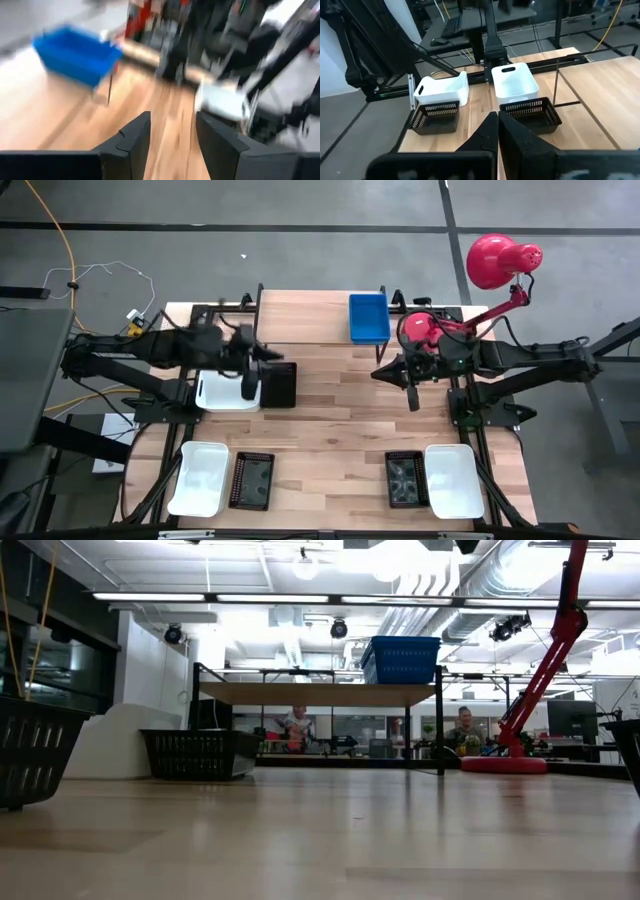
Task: Stack baskets on shelf by color
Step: Put the top black bin in the middle of the shelf
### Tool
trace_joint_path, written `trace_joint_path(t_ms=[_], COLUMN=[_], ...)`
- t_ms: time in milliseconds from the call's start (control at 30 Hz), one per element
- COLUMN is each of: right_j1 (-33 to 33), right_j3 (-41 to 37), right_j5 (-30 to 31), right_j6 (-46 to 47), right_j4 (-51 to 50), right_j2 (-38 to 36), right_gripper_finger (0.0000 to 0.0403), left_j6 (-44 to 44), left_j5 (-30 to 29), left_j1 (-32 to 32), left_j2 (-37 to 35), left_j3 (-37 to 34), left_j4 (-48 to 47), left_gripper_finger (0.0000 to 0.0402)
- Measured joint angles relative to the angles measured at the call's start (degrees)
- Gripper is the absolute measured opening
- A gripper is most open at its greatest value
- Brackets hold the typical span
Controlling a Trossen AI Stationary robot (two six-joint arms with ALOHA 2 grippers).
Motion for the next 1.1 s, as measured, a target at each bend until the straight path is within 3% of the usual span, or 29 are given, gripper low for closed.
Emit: trace_joint_path(t_ms=[233, 367, 667, 967, 1100], right_j1=[0.0, 0.0, 0.0, 0.0, 0.0], right_j3=[0.0, 0.0, 0.0, 0.0, 0.0], right_j5=[0.1, 1.7, 2.4, 2.4, 2.4], right_j6=[0.5, 0.5, 1.5, 1.5, 1.5], right_j4=[0.0, -0.4, -1.3, -2.6, -2.7], right_j2=[0.0, 0.0, 0.1, 0.1, 0.1], right_gripper_finger=[0.0, 0.0, 0.0, 0.0, 0.0], left_j6=[-4.2, 0.0, 9.2, 8.3, 12.4], left_j5=[0.0, -0.7, -3.6, -12.4, -11.7], left_j1=[-8.3, -10.8, -10.9, -9.3, -9.0], left_j2=[8.4, 17.2, 31.0, 32.3, 32.0], left_j3=[0.0, -0.1, -1.8, -7.3, -7.6], left_j4=[-20.5, -25.3, -22.3, -17.8, -17.4], left_gripper_finger=[0.0145, 0.0145, 0.0145, 0.0145, 0.0145])
